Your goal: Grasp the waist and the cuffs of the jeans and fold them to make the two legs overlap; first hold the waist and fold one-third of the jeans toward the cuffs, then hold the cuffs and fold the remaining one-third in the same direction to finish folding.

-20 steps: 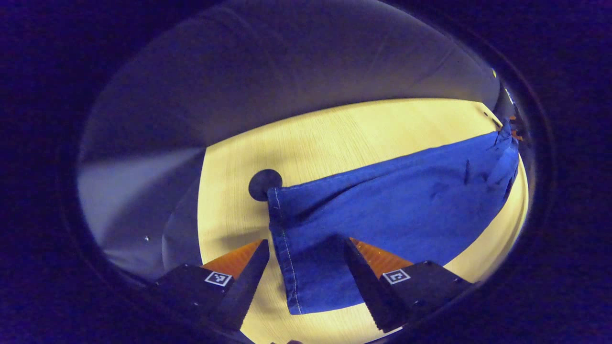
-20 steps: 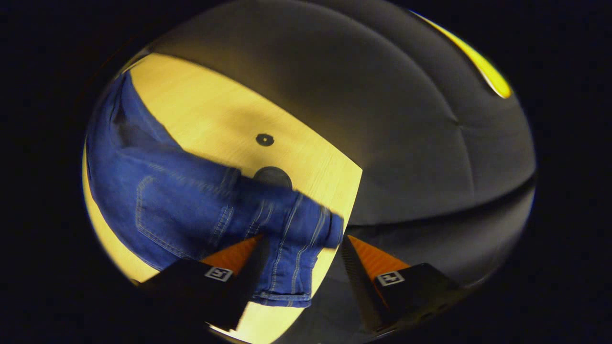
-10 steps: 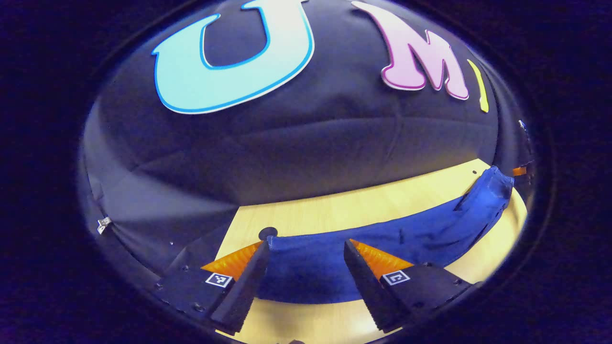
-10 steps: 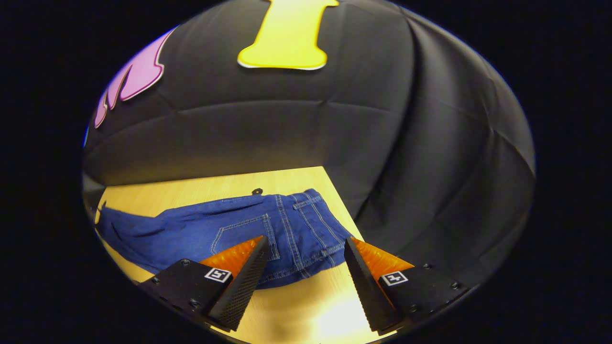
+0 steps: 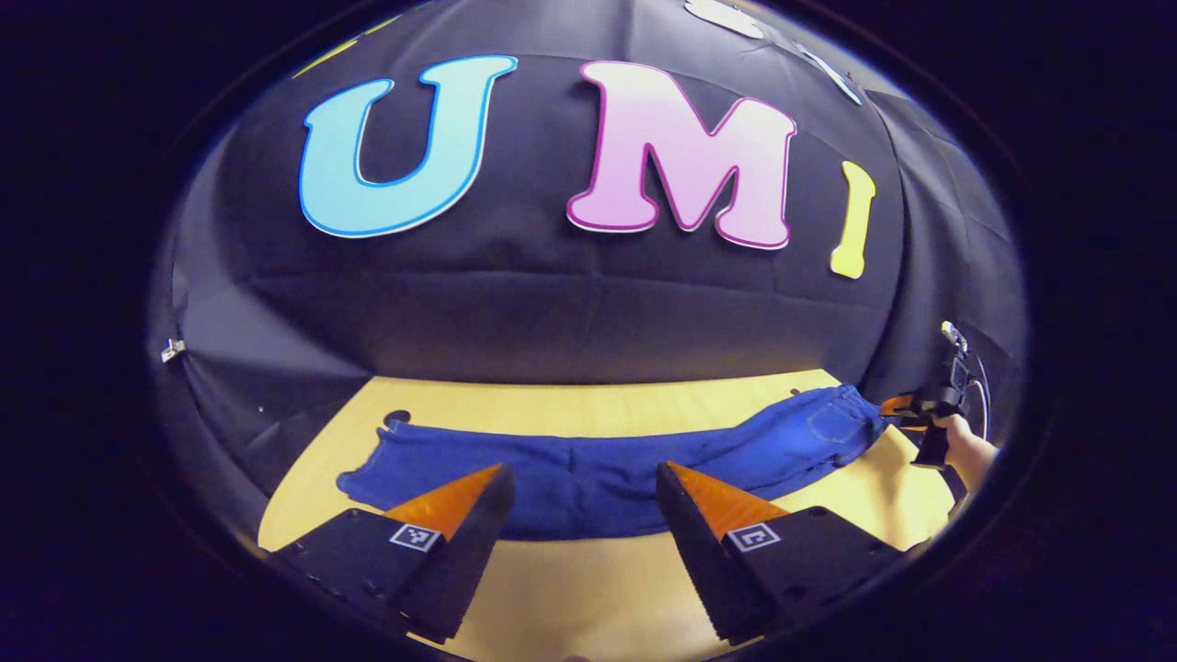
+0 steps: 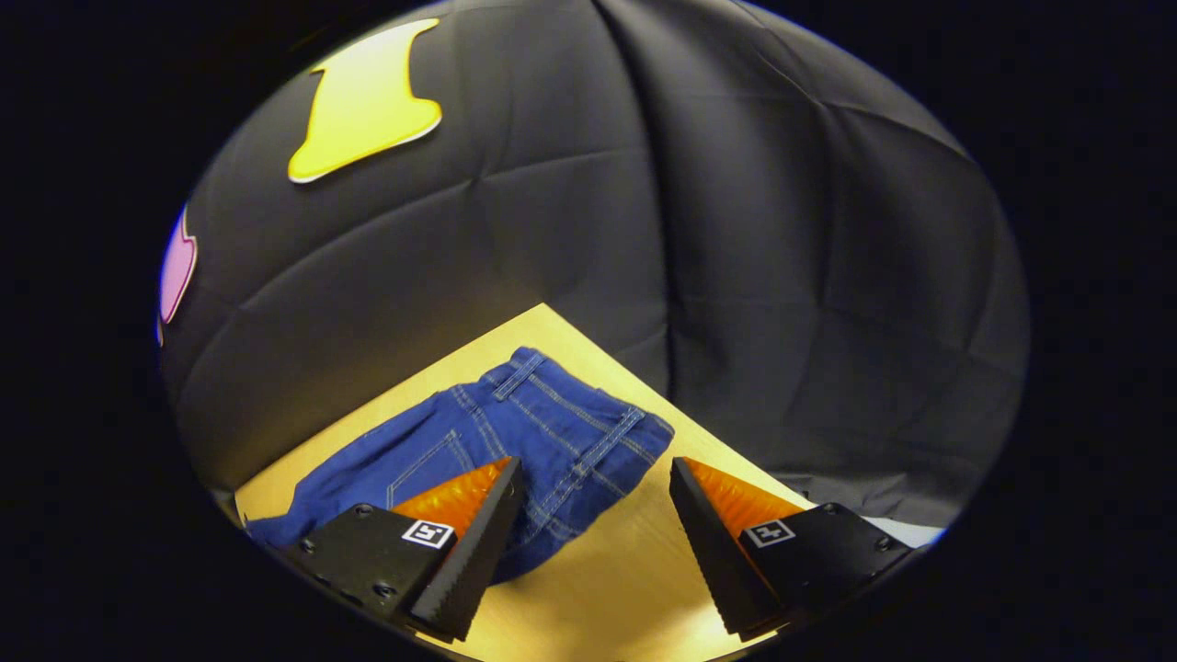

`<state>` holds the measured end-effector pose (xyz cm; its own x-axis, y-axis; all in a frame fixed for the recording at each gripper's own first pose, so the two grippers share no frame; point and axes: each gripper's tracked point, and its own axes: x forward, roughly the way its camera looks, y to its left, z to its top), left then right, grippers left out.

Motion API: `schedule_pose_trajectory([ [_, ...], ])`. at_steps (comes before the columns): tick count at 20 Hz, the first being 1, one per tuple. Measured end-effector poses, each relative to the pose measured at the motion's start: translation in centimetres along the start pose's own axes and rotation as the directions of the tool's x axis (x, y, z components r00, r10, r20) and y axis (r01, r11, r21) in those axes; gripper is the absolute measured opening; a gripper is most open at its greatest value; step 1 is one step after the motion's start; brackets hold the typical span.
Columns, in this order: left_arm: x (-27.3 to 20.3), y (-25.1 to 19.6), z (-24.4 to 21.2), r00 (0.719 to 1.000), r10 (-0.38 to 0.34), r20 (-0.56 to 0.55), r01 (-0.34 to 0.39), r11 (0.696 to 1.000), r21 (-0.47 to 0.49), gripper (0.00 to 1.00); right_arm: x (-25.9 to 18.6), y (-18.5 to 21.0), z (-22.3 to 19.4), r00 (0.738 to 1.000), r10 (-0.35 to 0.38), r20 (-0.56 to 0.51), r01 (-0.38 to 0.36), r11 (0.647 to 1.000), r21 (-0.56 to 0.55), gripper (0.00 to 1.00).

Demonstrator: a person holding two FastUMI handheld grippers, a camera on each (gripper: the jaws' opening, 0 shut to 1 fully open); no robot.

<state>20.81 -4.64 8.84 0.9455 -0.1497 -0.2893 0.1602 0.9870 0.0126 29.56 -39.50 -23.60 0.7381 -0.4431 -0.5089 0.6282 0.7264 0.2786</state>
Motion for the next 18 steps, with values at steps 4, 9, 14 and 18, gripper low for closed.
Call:
schedule_pose_trajectory([
  [4, 1.0, -5.1, -1.4, 0.994, -0.099, -0.036, 0.100, 0.995, 0.019, 0.97, 2.2, -0.4, -0.1, 0.999, -0.035, 0.015, 0.035, 0.999, 0.032, 0.98],
  [9, 2.3, -3.4, -3.4, 0.994, -0.071, -0.086, 0.067, 0.997, -0.042, 0.97, 3.6, 0.4, -1.0, 0.999, -0.024, 0.036, 0.025, 1.000, -0.011, 0.82],
  [14, 2.6, -1.1, -4.6, 0.995, -0.021, -0.101, 0.013, 0.996, -0.087, 0.97, 4.3, 0.8, -1.6, 0.999, -0.031, 0.008, 0.030, 0.999, 0.043, 0.31],
  [18, 2.5, -0.5, -6.2, 0.993, -0.030, -0.118, 0.014, 0.990, -0.140, 0.97, 4.1, 1.4, -0.9, 0.996, -0.007, 0.085, 0.016, 0.994, -0.110, 0.19],
])
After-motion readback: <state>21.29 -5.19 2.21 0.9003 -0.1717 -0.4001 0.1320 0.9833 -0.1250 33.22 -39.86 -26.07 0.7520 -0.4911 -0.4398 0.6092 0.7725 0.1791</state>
